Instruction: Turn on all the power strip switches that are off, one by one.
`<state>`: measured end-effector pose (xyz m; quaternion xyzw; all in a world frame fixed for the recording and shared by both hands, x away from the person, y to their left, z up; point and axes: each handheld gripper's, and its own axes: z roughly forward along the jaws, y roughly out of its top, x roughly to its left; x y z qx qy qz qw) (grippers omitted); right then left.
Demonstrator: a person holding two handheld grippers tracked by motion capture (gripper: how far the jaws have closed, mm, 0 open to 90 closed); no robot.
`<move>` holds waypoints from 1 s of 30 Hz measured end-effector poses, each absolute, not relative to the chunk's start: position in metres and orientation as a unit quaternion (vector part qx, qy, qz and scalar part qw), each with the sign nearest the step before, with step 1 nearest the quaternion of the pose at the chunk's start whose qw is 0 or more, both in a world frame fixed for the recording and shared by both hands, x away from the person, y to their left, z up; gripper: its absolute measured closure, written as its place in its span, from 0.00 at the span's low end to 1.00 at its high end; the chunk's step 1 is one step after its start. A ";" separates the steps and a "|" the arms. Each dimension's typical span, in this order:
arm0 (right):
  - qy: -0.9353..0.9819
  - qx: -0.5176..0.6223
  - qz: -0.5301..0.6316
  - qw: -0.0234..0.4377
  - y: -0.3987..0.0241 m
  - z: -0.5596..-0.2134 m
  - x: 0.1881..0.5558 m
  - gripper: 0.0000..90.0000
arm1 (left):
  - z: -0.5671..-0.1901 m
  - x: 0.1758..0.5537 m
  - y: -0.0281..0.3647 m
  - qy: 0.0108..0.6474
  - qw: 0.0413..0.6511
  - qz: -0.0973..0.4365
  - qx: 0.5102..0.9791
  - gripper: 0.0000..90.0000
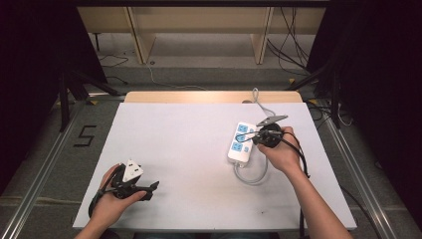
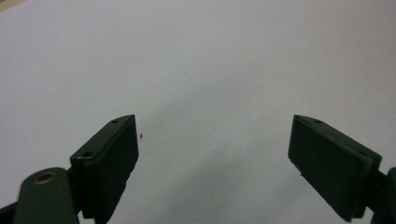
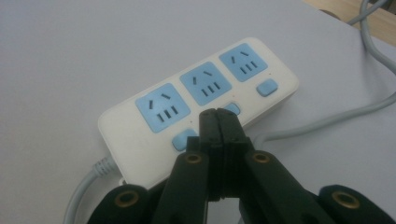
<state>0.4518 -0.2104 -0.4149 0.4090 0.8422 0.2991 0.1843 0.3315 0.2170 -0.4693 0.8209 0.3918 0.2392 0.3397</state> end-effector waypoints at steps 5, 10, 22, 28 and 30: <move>0.848 0.407 0.293 0.174 -0.206 -0.419 0.455 1.00 | -0.469 0.332 0.217 0.393 0.341 0.240 0.819 0.18; 0.852 0.406 0.285 0.165 -0.202 -0.424 0.458 1.00 | -0.469 0.332 0.217 0.393 0.341 0.240 0.819 0.18; 0.864 0.400 0.264 0.150 -0.189 -0.430 0.466 1.00 | -0.469 0.331 0.217 0.393 0.342 0.240 0.820 0.18; 0.870 0.402 0.250 0.138 -0.186 -0.435 0.471 1.00 | -0.469 0.332 0.217 0.391 0.341 0.241 0.820 0.18; 0.872 0.400 0.245 0.137 -0.186 -0.436 0.472 1.00 | -0.469 0.332 0.217 0.392 0.342 0.240 0.820 0.18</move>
